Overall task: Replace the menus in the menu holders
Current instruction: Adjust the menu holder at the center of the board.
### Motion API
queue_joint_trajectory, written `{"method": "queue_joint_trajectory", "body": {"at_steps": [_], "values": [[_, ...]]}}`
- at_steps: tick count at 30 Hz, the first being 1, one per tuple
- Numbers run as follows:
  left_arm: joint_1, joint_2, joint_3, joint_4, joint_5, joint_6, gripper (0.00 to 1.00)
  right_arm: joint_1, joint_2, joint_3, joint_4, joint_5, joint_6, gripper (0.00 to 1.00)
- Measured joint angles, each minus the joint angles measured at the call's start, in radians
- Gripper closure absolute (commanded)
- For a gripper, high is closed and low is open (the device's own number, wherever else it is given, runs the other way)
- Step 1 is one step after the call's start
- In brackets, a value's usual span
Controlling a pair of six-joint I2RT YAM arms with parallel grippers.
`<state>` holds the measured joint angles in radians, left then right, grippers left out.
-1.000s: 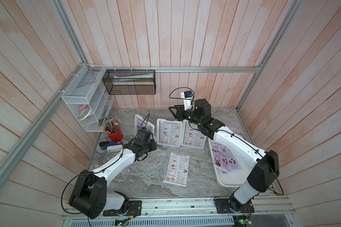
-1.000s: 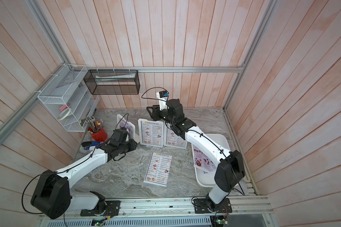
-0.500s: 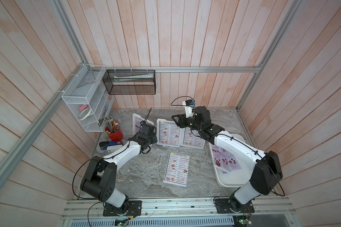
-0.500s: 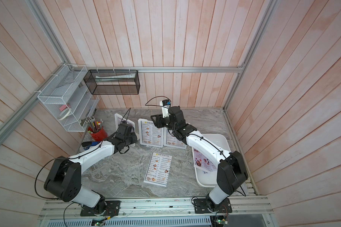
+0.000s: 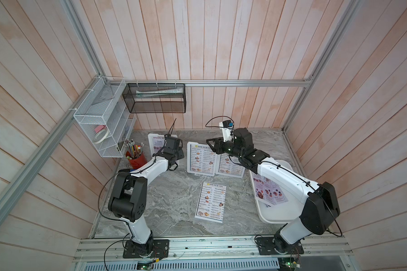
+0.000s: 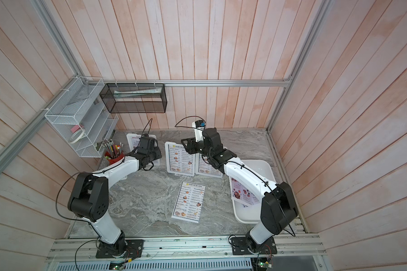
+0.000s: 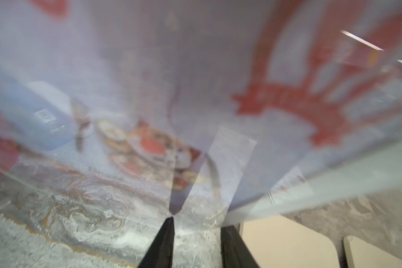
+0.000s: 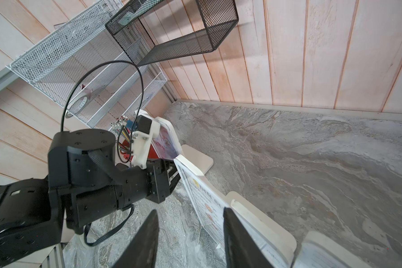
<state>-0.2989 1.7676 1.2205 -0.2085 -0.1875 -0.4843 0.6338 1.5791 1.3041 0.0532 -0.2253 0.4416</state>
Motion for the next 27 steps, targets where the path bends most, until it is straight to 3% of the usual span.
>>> {"method": "queue_joint_trajectory", "body": {"at_steps": [4, 9, 17, 27], "values": [[0.002, 0.014, 0.034, 0.006, 0.012, 0.021, 0.62, -0.002, -0.003, -0.011, -0.002, -0.005, 0.0, 0.54], [0.002, -0.013, 0.018, -0.005, 0.05, 0.032, 0.54, -0.009, -0.005, -0.019, -0.035, -0.01, -0.007, 0.52], [-0.024, -0.279, -0.061, -0.157, 0.104, 0.019, 0.4, -0.057, -0.005, -0.019, -0.154, -0.058, -0.078, 0.5], [-0.06, -0.47, -0.278, -0.345, 0.222, -0.04, 0.34, -0.057, -0.079, -0.089, -0.228, -0.103, -0.088, 0.48]]}}
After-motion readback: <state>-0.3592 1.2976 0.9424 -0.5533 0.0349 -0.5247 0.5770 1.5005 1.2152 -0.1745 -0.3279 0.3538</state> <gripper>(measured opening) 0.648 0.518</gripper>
